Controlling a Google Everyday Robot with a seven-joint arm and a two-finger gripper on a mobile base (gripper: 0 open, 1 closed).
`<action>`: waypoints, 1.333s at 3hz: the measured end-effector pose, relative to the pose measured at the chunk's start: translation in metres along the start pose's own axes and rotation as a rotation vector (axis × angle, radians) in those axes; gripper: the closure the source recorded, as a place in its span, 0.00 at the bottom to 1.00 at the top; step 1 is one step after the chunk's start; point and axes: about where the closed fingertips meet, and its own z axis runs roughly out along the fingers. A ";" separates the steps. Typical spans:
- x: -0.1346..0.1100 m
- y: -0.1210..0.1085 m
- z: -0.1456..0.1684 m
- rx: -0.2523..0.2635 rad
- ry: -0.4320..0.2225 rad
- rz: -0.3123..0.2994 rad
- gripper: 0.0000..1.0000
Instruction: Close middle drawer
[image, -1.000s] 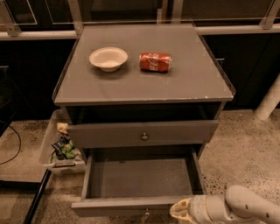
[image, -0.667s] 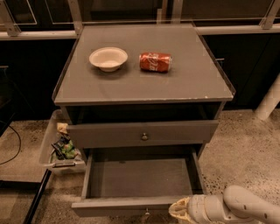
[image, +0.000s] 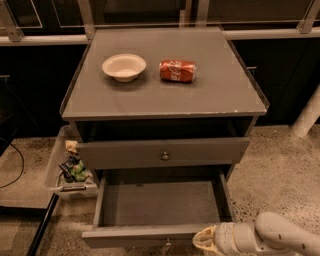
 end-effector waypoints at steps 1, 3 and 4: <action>0.000 0.000 0.000 0.000 0.000 0.000 0.35; 0.000 -0.014 0.008 0.039 -0.036 0.005 0.14; -0.004 -0.044 0.010 0.092 -0.036 -0.022 0.37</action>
Offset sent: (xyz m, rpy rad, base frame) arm 0.0262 0.0019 -0.0104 0.0718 -0.0451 -0.0626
